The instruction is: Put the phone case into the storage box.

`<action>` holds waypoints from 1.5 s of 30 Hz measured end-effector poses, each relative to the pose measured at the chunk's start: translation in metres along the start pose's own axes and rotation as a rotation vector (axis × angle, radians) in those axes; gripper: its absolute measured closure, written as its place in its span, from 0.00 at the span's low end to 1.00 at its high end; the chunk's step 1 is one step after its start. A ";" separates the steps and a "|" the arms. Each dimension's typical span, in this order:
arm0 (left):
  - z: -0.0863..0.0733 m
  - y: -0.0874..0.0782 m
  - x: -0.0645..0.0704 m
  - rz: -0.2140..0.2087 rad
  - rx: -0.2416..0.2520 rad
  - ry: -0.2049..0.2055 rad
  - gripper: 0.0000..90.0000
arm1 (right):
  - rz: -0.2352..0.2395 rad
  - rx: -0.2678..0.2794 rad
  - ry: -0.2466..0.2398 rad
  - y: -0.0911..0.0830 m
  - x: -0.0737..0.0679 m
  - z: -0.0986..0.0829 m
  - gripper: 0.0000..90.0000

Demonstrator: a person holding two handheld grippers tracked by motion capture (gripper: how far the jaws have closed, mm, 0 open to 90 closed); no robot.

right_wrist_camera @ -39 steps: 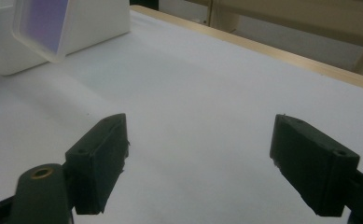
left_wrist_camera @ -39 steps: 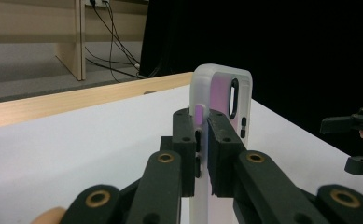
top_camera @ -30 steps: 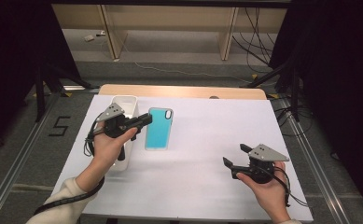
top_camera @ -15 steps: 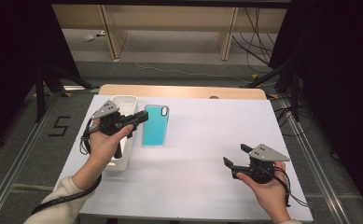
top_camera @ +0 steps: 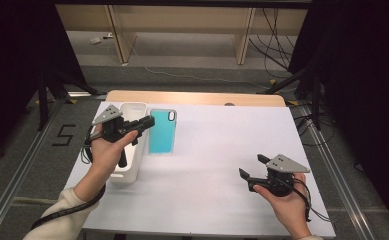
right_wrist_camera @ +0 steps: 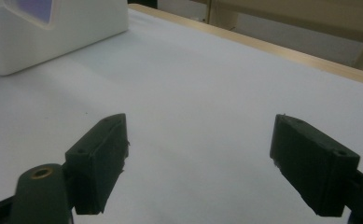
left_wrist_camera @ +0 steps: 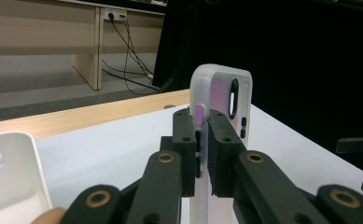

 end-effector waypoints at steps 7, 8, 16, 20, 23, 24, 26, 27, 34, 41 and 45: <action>0.003 -0.005 -0.004 0.006 0.011 -0.007 0.92 | 0.000 -0.001 0.000 0.000 0.000 0.000 0.23; 0.004 -0.006 -0.005 0.007 0.013 -0.005 0.92 | 0.001 -0.001 0.001 0.000 0.000 0.000 0.23; 0.007 -0.010 -0.009 0.011 0.028 -0.014 0.92 | 0.013 -0.013 0.016 0.001 -0.002 -0.001 0.23; 0.009 -0.013 -0.011 0.016 0.036 -0.022 0.92 | 0.014 -0.015 0.016 0.001 -0.002 -0.001 0.23; 0.009 -0.014 -0.013 0.020 0.034 -0.024 0.92 | 0.010 -0.011 0.009 0.001 -0.002 -0.001 0.23; 0.009 -0.014 -0.013 0.018 0.039 -0.026 0.92 | 0.004 -0.006 0.004 0.001 -0.001 -0.001 0.23; 0.010 -0.015 -0.014 0.019 0.042 -0.026 0.92 | 0.004 -0.007 0.003 0.001 -0.001 -0.001 0.23; 0.010 -0.016 -0.014 0.020 0.042 -0.026 0.92 | 0.007 -0.011 0.005 0.001 -0.002 -0.001 0.23; 0.013 -0.020 -0.018 0.025 0.056 -0.034 0.92 | 0.003 -0.005 -0.003 0.002 -0.002 -0.001 0.23; 0.014 -0.022 -0.022 0.035 0.060 -0.037 0.92 | 0.002 -0.008 -0.006 0.002 -0.002 -0.001 0.23; 0.014 -0.023 -0.024 0.043 0.062 -0.037 0.92 | 0.002 -0.008 -0.006 0.002 -0.002 -0.001 0.23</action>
Point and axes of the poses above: each handheld gripper's, and its own axes: y roughly forward along the jaws, z roughly out of its top, x roughly to its right, the point moved 5 cm from there along y, roughly forward along the jaws, and after that the axes turned 14 degrees about -x, right-handed, at the moved point
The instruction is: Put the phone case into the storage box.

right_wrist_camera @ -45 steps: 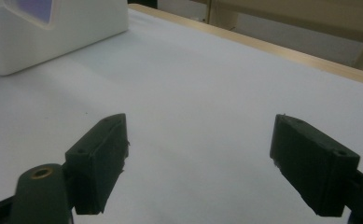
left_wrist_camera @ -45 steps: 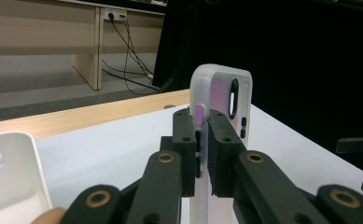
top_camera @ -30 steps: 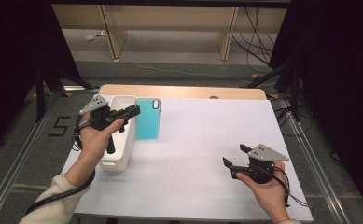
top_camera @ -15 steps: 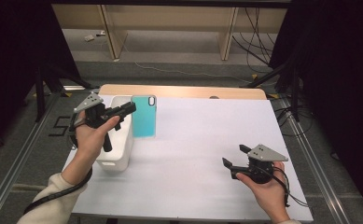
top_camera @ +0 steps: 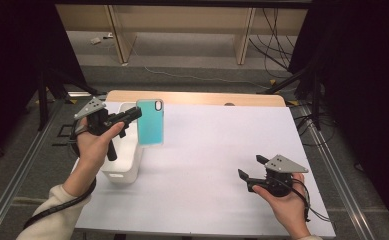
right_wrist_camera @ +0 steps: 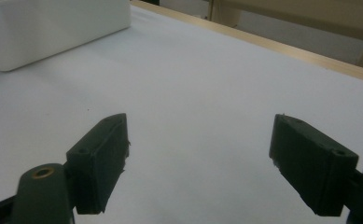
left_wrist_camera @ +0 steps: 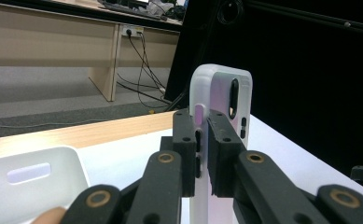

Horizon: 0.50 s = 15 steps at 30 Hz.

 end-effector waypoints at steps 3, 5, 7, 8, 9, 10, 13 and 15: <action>0.001 -0.001 -0.002 0.004 0.003 0.002 0.92 | 0.001 -0.001 0.001 0.000 0.000 0.000 0.23; 0.001 -0.002 -0.003 0.007 0.004 -0.001 0.92 | 0.004 -0.004 0.001 0.000 0.000 0.000 0.23; 0.002 -0.003 -0.004 0.008 0.007 -0.001 0.92 | 0.014 -0.014 0.011 0.000 -0.001 -0.001 0.23; 0.002 -0.003 -0.005 0.010 0.008 -0.002 0.92 | 0.013 -0.014 0.011 0.000 -0.001 -0.001 0.23; 0.002 -0.003 -0.005 0.013 0.008 -0.004 0.92 | 0.001 -0.003 -0.001 0.000 0.000 0.000 0.23; 0.002 -0.004 -0.006 0.013 0.010 -0.004 0.92 | 0.001 -0.004 -0.001 0.000 0.000 0.000 0.23; 0.003 -0.005 -0.008 0.016 0.012 -0.005 0.92 | 0.011 -0.010 0.011 0.000 -0.002 -0.001 0.23; 0.003 -0.005 -0.009 0.019 0.015 -0.009 0.92 | 0.012 -0.010 0.011 0.000 -0.002 -0.001 0.23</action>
Point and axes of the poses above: each handheld gripper's, and its own axes: y roughly forward along the jaws, z roughly out of its top, x roughly to its right, the point moved 5 cm from there along y, roughly forward along the jaws, and after that the axes turned 14 degrees about -x, right-handed, at the moved point
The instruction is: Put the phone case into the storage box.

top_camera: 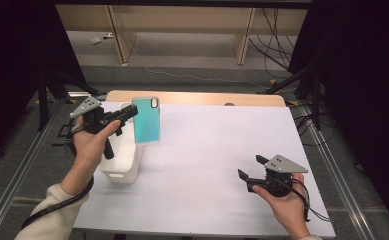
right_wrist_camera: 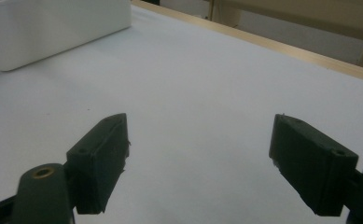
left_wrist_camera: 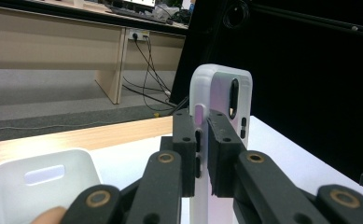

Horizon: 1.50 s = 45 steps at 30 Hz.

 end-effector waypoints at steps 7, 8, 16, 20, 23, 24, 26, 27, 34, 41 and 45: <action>0.001 -0.002 -0.004 0.011 0.005 -0.005 0.92 | 0.004 -0.003 0.005 0.000 -0.001 0.000 0.23; 0.001 -0.002 -0.005 0.011 0.006 -0.005 0.92 | 0.006 -0.002 0.007 0.000 -0.001 0.000 0.24; 0.002 -0.004 -0.009 0.021 0.007 -0.006 0.92 | 0.001 0.000 -0.002 0.000 0.000 0.000 0.24; 0.002 -0.005 -0.011 0.025 0.010 -0.010 0.92 | -0.001 0.002 -0.002 0.001 0.000 0.000 0.24; 0.003 -0.006 -0.013 0.029 0.012 -0.008 0.92 | -0.001 0.002 -0.001 0.001 0.000 0.000 0.24; 0.003 -0.006 -0.013 0.031 0.012 -0.007 0.92 | 0.000 -0.001 -0.001 0.000 0.000 0.000 0.24; 0.004 -0.007 -0.015 0.034 0.015 -0.010 0.92 | 0.000 -0.001 -0.001 0.000 0.000 0.000 0.24; 0.004 -0.007 -0.015 0.038 0.015 -0.011 0.92 | 0.000 -0.001 -0.001 0.000 0.000 0.000 0.24; 0.004 -0.008 -0.021 0.050 0.012 -0.011 0.92 | -0.011 0.006 -0.013 0.001 0.000 0.000 0.24; 0.005 -0.008 -0.027 0.053 0.017 -0.014 0.92 | -0.007 0.003 -0.006 0.001 -0.001 0.000 0.24; 0.007 -0.009 -0.029 0.056 0.022 -0.017 0.92 | -0.008 0.004 -0.005 0.001 -0.001 0.000 0.24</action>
Point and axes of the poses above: each handheld gripper's, and its own axes: y roughly forward along the jaws, z roughly out of its top, x roughly to its right, the point moved 5 cm from there along y, roughly forward along the jaws, and after that the axes turned 14 degrees about -x, right-handed, at the moved point
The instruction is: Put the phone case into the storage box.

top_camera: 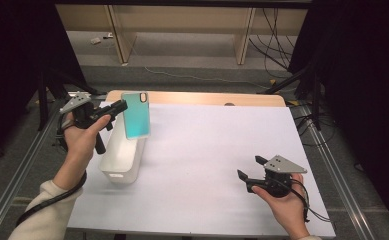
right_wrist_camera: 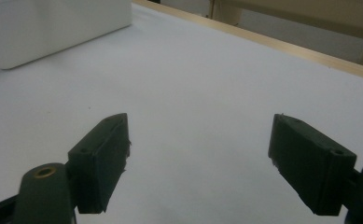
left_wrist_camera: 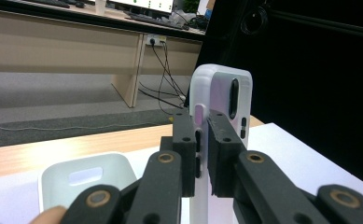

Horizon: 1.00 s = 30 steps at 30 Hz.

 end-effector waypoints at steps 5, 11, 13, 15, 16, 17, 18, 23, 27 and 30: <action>0.002 0.000 -0.003 0.001 0.001 -0.004 0.92 | 0.000 0.001 0.002 0.000 0.000 0.000 0.24; 0.005 -0.001 -0.005 0.004 0.002 0.004 0.92 | 0.000 0.002 0.004 0.000 0.000 0.000 0.24; 0.006 -0.001 -0.005 0.006 0.002 0.004 0.92 | 0.000 0.004 0.004 0.000 0.000 0.000 0.24; 0.007 -0.001 -0.006 0.007 0.004 0.002 0.92 | -0.001 0.005 0.003 0.000 0.000 0.000 0.24; 0.008 -0.001 -0.006 0.008 0.006 0.002 0.92 | 0.000 0.005 0.004 0.000 0.000 0.000 0.24; 0.008 -0.001 -0.007 0.008 0.005 0.002 0.92 | 0.010 -0.005 0.014 0.000 -0.001 -0.001 0.24; 0.008 -0.001 -0.007 0.006 0.007 -0.001 0.92 | 0.006 0.000 0.010 0.000 -0.001 0.000 0.24; 0.009 -0.001 -0.008 0.011 0.006 0.000 0.92 | 0.006 0.002 0.009 0.000 -0.001 -0.001 0.24; 0.009 0.000 -0.011 0.013 0.005 0.001 0.92 | 0.006 0.001 0.010 -0.001 0.000 -0.001 0.24; 0.009 0.000 -0.012 0.015 0.004 -0.003 0.92 | 0.009 -0.004 0.015 -0.001 0.000 -0.001 0.24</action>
Point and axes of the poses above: each handheld gripper's, and its own axes: y roughly forward along the jaws, z roughly out of its top, x roughly to its right, the point moved 5 cm from there along y, roughly forward along the jaws, and after that the axes turned 14 degrees about -x, right-handed, at the moved point
